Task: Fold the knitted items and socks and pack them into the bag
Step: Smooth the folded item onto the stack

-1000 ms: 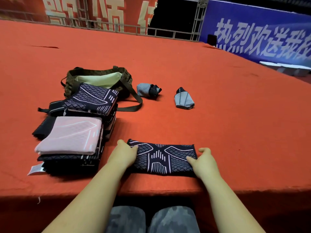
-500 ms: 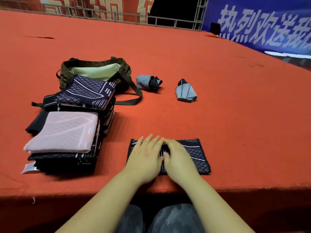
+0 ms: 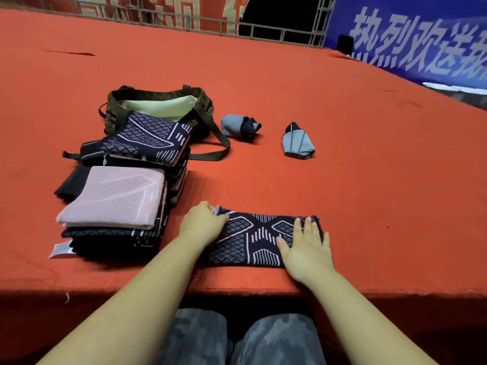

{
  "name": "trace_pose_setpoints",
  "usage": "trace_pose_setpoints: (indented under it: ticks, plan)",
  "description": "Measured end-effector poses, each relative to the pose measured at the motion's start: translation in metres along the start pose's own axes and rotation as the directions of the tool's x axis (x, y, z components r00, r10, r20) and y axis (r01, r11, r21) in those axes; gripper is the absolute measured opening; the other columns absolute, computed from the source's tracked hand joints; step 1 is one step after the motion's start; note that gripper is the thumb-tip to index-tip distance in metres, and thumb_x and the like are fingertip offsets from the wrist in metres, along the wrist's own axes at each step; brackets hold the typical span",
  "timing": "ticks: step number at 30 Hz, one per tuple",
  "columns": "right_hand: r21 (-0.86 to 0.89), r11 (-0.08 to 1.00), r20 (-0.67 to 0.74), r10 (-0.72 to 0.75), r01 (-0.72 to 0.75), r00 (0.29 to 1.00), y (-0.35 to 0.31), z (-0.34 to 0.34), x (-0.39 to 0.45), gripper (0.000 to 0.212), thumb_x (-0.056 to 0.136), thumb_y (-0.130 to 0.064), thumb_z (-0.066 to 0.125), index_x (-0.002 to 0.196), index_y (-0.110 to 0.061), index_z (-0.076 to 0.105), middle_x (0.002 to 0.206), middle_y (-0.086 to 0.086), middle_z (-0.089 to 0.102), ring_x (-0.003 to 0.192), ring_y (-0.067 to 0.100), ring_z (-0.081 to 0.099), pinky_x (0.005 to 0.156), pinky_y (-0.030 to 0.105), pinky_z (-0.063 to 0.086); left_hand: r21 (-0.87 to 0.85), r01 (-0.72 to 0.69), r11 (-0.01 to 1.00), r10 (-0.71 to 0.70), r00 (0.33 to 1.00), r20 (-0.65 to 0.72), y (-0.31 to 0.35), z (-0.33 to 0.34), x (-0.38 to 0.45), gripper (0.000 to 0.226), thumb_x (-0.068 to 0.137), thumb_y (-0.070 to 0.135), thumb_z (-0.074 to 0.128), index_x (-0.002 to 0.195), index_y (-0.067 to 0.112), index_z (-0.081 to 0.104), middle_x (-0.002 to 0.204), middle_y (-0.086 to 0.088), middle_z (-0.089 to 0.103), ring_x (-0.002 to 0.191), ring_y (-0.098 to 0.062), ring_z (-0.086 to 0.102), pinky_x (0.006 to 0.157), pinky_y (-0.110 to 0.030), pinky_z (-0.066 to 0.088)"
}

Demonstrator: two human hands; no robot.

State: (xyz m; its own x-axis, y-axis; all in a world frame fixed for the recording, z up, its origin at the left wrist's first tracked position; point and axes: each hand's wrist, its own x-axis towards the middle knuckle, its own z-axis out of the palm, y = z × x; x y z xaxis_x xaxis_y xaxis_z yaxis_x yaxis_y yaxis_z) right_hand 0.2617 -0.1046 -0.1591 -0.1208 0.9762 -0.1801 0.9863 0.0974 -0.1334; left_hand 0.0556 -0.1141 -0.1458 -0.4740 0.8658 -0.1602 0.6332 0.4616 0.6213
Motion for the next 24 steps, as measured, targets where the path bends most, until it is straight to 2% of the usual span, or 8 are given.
trace_pose_setpoints:
  ticks: [2, 4, 6, 8, 12, 16, 20, 24]
  plan:
    - [0.052, 0.995, -0.069, -0.082, 0.085, 0.994, -0.016, -0.002, -0.003, 0.065, 0.100, -0.041, 0.028, 0.152, -0.014, 0.001, 0.159, 0.010, -0.009, 0.146, 0.021, -0.008, 0.118, 0.041, -0.007, -0.262, 0.007, 0.965, 0.001, 1.000, 0.031, 0.001, 0.003, -0.002, 0.027, 0.086, 0.036, 0.061, 0.095, 0.011, 0.055, 0.098, -0.004, 0.063, 0.095, -0.024, 0.057, 0.074, -0.031, 0.038]
    - [0.182, 0.942, -0.115, -0.264, 0.282, 0.958, -0.038, 0.000, -0.007, 0.061, 0.100, -0.035, 0.032, 0.152, -0.019, 0.005, 0.159, 0.005, -0.007, 0.146, 0.017, -0.007, 0.117, 0.036, -0.005, -0.379, 0.001, 0.926, 0.010, 1.000, 0.027, 0.000, 0.006, -0.003, 0.031, 0.083, 0.039, 0.062, 0.097, 0.011, 0.062, 0.093, -0.002, 0.066, 0.094, -0.022, 0.062, 0.074, -0.031, 0.042]
    - [0.335, 0.863, -0.087, -0.371, 0.377, 0.925, -0.059, 0.004, -0.012, 0.060, 0.101, -0.035, 0.034, 0.152, -0.022, 0.007, 0.160, 0.000, -0.004, 0.146, 0.013, -0.006, 0.118, 0.032, -0.002, -0.449, -0.001, 0.894, -0.013, 1.000, -0.029, -0.001, 0.005, -0.005, 0.033, 0.083, 0.040, 0.063, 0.098, 0.010, 0.067, 0.094, -0.003, 0.069, 0.094, -0.021, 0.063, 0.076, -0.029, 0.041]
    - [0.380, 0.840, -0.059, -0.396, 0.387, 0.916, -0.070, 0.010, -0.012, 0.059, 0.101, -0.036, 0.033, 0.152, -0.023, 0.005, 0.160, 0.001, -0.002, 0.146, 0.013, -0.005, 0.118, 0.032, 0.000, -0.497, -0.005, 0.868, -0.034, 0.997, -0.068, -0.002, 0.001, -0.007, 0.026, 0.086, 0.032, 0.063, 0.094, 0.008, 0.069, 0.094, -0.002, 0.068, 0.093, -0.019, 0.061, 0.078, -0.026, 0.040]
    - [0.233, 0.894, 0.005, -0.396, 0.384, 0.918, -0.072, 0.016, -0.010, 0.061, 0.100, -0.045, 0.028, 0.151, -0.032, -0.004, 0.159, 0.002, -0.009, 0.146, 0.017, -0.010, 0.119, 0.036, -0.005, -0.573, -0.006, 0.820, -0.055, 0.994, -0.089, -0.007, -0.002, -0.009, 0.008, 0.083, 0.020, 0.067, 0.083, 0.012, 0.068, 0.090, -0.002, 0.069, 0.086, -0.016, 0.061, 0.080, -0.025, 0.044]
    - [0.135, 0.929, 0.058, -0.355, 0.345, 0.933, -0.078, 0.017, -0.010, 0.063, 0.099, -0.049, 0.024, 0.151, -0.031, -0.007, 0.159, 0.006, -0.012, 0.146, 0.021, -0.012, 0.117, 0.040, -0.008, -0.634, -0.046, 0.772, -0.072, 0.985, -0.159, -0.009, 0.000, -0.013, 0.008, 0.080, 0.021, 0.072, 0.084, 0.016, 0.067, 0.078, 0.006, 0.065, 0.073, -0.008, 0.060, 0.069, -0.018, 0.044]
    - [0.105, 0.940, 0.073, -0.332, 0.323, 0.941, -0.082, 0.016, -0.009, 0.064, 0.100, -0.048, 0.024, 0.151, -0.027, -0.008, 0.158, 0.008, -0.012, 0.146, 0.023, -0.012, 0.116, 0.042, -0.008, -0.627, -0.107, 0.772, -0.055, 0.971, -0.233, -0.009, 0.001, -0.020, 0.005, 0.083, 0.020, 0.070, 0.085, 0.017, 0.067, 0.076, 0.010, 0.064, 0.072, -0.003, 0.059, 0.064, -0.007, 0.040]
    - [0.107, 0.938, 0.085, -0.340, 0.330, 0.937, -0.081, 0.015, -0.009, 0.063, 0.100, -0.048, 0.024, 0.151, -0.028, -0.007, 0.158, 0.008, -0.013, 0.146, 0.023, -0.013, 0.116, 0.043, -0.009, -0.672, -0.049, 0.739, -0.121, 0.972, -0.204, -0.017, 0.001, -0.017, 0.008, 0.084, 0.015, 0.064, 0.082, 0.022, 0.066, 0.081, 0.004, 0.068, 0.081, -0.016, 0.065, 0.079, -0.031, 0.052]
